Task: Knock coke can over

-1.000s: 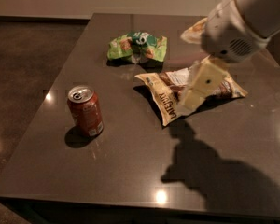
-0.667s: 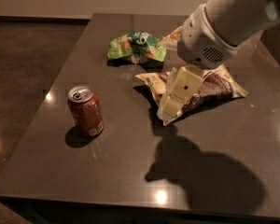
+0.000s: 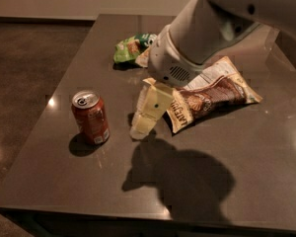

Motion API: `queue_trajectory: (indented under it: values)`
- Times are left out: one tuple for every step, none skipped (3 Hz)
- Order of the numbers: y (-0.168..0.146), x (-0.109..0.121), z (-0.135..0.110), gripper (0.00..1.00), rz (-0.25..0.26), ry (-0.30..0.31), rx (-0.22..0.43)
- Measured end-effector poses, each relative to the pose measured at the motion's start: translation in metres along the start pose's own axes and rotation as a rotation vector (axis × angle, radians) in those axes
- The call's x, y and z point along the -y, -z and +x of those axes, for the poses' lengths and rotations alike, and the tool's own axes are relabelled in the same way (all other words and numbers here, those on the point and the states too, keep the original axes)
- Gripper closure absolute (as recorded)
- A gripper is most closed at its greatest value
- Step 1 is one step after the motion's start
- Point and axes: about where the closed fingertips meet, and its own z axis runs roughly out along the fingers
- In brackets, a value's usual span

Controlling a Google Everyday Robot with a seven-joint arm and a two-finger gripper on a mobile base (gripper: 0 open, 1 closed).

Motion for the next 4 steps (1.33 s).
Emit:
queue_trajectory:
  values:
    - [-0.027, -0.003, -0.014, 0.00, -0.028, 0.003, 0.012]
    - [-0.043, -0.010, -0.026, 0.00, -0.041, 0.001, 0.025]
    - [-0.056, -0.019, -0.037, 0.00, -0.048, 0.001, 0.042]
    - [-0.065, -0.026, -0.045, 0.00, -0.051, -0.001, 0.052]
